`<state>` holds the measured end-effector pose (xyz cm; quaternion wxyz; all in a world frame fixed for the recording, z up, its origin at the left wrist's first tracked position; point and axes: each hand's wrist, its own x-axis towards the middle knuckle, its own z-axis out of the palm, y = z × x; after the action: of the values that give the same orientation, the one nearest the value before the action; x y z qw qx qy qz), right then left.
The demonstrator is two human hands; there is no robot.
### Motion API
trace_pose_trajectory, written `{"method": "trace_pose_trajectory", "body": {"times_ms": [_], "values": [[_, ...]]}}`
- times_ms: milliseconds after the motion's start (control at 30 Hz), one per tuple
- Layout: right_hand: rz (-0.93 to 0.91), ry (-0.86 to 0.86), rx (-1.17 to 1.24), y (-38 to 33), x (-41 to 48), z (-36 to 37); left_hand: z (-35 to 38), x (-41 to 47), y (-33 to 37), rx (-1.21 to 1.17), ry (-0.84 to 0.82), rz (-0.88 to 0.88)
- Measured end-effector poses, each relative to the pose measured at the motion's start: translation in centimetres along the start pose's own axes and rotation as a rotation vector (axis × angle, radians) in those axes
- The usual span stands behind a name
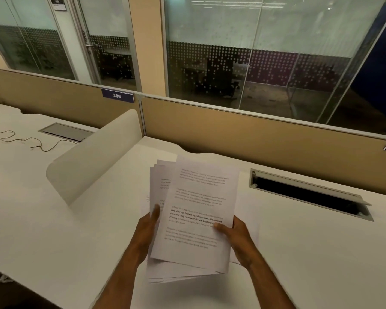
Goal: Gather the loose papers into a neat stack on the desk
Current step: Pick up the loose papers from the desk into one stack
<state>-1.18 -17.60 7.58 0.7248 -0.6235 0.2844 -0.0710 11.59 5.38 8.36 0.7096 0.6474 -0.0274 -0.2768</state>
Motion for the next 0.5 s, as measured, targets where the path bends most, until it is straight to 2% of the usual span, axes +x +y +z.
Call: {"method": "trace_pose_trajectory", "body": {"times_ms": [167, 267, 300, 367, 433, 500], "values": [[-0.030, -0.062, -0.133, -0.2, 0.6, 1.1, -0.4, -0.3, -0.1, 0.022, -0.026, 0.015], [-0.029, -0.031, -0.194, -0.8, 1.1, 1.1, -0.2, -0.3, -0.6, 0.053, -0.008, 0.014], [-0.020, 0.018, -0.197, -0.8, 1.3, 0.8, -0.1, -0.2, -0.8, 0.059, 0.003, 0.015], [0.017, 0.233, -0.262, -0.2, 1.8, -0.7, -0.1, -0.1, -1.0, 0.060, 0.034, 0.023], [0.152, 0.470, -0.486, 1.6, 2.3, -2.9, -0.3, 0.2, -1.1, 0.057, 0.071, 0.024], [0.348, 0.526, -0.757, 4.3, 2.4, -4.8, -0.9, 0.5, -1.1, 0.050, 0.092, 0.020]]}}
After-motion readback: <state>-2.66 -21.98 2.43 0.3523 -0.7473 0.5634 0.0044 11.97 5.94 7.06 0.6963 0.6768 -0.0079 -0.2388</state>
